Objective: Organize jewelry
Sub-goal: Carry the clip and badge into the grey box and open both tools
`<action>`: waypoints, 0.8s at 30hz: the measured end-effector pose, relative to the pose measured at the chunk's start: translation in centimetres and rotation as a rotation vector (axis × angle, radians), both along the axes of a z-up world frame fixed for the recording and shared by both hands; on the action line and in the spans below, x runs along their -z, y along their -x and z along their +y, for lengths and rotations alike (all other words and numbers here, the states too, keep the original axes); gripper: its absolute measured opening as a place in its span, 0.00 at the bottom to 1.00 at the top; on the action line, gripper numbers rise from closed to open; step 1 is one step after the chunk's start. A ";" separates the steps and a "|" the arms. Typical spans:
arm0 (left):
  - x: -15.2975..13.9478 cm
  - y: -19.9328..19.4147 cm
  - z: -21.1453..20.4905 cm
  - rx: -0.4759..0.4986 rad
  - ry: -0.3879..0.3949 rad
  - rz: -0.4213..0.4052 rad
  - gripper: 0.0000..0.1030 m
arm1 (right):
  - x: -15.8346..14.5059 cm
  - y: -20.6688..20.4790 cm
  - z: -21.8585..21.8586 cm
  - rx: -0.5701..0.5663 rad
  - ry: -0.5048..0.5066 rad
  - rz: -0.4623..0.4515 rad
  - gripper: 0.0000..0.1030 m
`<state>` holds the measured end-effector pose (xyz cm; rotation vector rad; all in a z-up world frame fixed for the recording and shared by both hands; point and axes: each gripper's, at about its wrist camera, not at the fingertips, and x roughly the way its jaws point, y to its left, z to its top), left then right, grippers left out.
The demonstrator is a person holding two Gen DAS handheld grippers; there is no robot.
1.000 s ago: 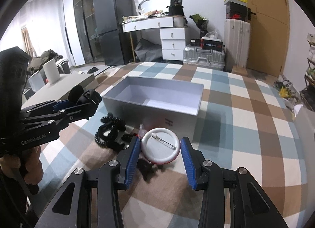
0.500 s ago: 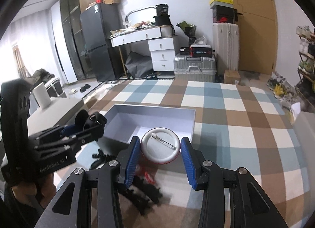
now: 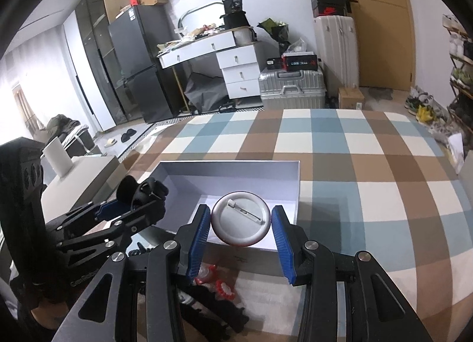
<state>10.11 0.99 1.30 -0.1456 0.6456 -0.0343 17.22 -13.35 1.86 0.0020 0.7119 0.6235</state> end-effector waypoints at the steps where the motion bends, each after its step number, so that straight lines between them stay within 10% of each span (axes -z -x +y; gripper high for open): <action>1: 0.0 -0.1 0.0 0.000 -0.002 0.002 0.38 | 0.1 -0.1 0.0 0.002 -0.001 0.002 0.40; 24: 0.6 -0.9 -0.9 0.036 -0.065 0.014 0.38 | 1.0 -0.3 1.7 -0.023 0.073 0.046 0.40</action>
